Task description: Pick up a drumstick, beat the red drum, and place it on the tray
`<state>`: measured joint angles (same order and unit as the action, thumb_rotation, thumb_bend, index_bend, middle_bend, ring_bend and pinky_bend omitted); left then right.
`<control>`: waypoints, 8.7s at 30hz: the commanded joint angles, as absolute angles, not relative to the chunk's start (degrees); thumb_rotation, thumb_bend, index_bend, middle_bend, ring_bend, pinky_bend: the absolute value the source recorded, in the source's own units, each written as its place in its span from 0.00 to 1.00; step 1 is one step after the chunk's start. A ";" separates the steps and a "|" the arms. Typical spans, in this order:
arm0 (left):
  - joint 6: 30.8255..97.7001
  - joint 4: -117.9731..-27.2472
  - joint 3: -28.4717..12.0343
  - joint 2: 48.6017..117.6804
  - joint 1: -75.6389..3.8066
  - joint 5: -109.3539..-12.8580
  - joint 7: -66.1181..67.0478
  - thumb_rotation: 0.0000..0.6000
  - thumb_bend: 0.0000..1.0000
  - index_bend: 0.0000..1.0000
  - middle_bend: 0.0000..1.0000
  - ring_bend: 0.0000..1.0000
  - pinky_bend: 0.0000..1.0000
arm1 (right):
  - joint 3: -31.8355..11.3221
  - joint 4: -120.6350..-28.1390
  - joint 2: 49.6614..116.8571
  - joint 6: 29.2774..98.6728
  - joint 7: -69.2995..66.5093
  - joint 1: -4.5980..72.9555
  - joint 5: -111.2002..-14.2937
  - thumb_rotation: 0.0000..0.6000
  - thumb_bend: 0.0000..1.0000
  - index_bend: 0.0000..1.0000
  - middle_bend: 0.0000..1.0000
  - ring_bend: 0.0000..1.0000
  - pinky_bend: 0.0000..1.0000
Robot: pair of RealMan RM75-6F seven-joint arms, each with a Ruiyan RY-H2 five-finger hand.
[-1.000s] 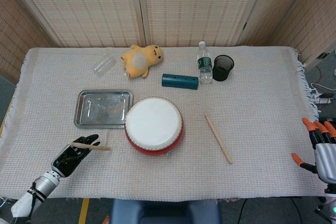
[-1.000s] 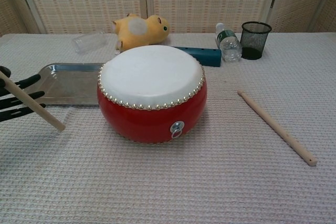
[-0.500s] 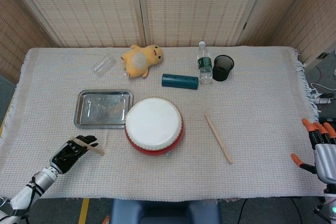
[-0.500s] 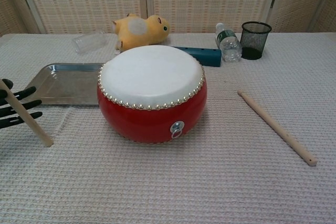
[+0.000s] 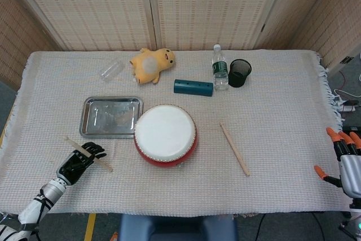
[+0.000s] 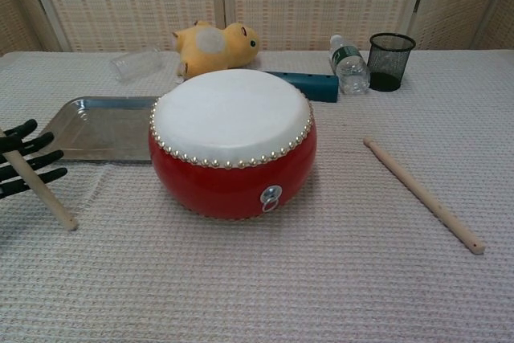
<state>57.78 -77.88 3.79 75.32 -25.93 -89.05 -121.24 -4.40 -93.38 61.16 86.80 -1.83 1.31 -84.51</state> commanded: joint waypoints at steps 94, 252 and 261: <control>67.06 -81.75 0.98 87.80 -17.61 -82.48 -65.69 1.00 0.22 0.90 0.99 0.88 0.82 | -4.45 -93.74 60.83 90.07 -2.39 0.43 -87.10 1.00 0.19 0.00 0.14 0.01 0.06; 66.20 -90.96 -17.17 87.26 -48.01 -56.40 39.08 1.00 0.87 1.00 1.00 1.00 1.00 | -6.10 -90.36 60.45 93.61 -7.78 0.77 -88.52 1.00 0.19 0.00 0.14 0.01 0.06; 65.26 -82.71 -11.72 90.82 -50.42 -58.82 47.71 1.00 0.87 1.00 1.00 1.00 1.00 | -6.04 -90.34 60.50 93.22 -7.71 0.80 -88.24 1.00 0.19 0.00 0.14 0.01 0.06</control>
<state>65.49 -86.45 -14.03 88.94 -49.42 -57.94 43.38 -6.04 -90.35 60.51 93.22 -7.71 0.80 -88.23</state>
